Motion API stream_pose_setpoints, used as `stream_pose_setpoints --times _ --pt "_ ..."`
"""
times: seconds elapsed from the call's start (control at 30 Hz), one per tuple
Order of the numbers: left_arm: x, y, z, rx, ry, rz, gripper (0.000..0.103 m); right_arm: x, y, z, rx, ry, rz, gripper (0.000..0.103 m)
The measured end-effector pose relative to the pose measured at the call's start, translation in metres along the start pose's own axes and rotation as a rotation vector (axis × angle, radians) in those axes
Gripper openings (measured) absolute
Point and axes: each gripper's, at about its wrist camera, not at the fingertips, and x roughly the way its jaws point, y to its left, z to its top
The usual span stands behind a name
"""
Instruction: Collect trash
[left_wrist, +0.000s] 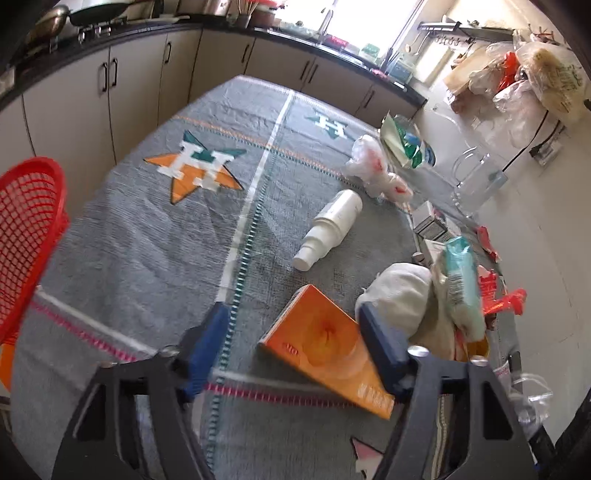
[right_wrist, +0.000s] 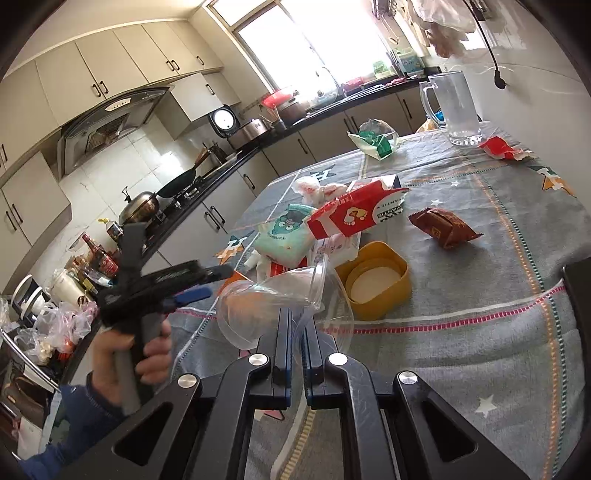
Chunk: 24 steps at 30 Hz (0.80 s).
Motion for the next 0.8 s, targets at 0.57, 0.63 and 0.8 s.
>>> stream_pose_setpoints --times 0.57,0.63,0.8 --pt "-0.08 -0.065 -0.098 0.517 -0.102 -0.083 0.082 -0.012 -0.01 0.0 0.035 -0.021 0.009 0.006" --pt "-0.073 -0.064 -0.091 0.53 -0.076 -0.092 0.084 -0.013 -0.01 0.0 0.032 -0.026 0.006 0.006" --pt "-0.052 -0.081 -0.097 0.671 -0.023 -0.134 0.084 -0.015 -0.007 -0.003 0.024 -0.024 0.006 0.006"
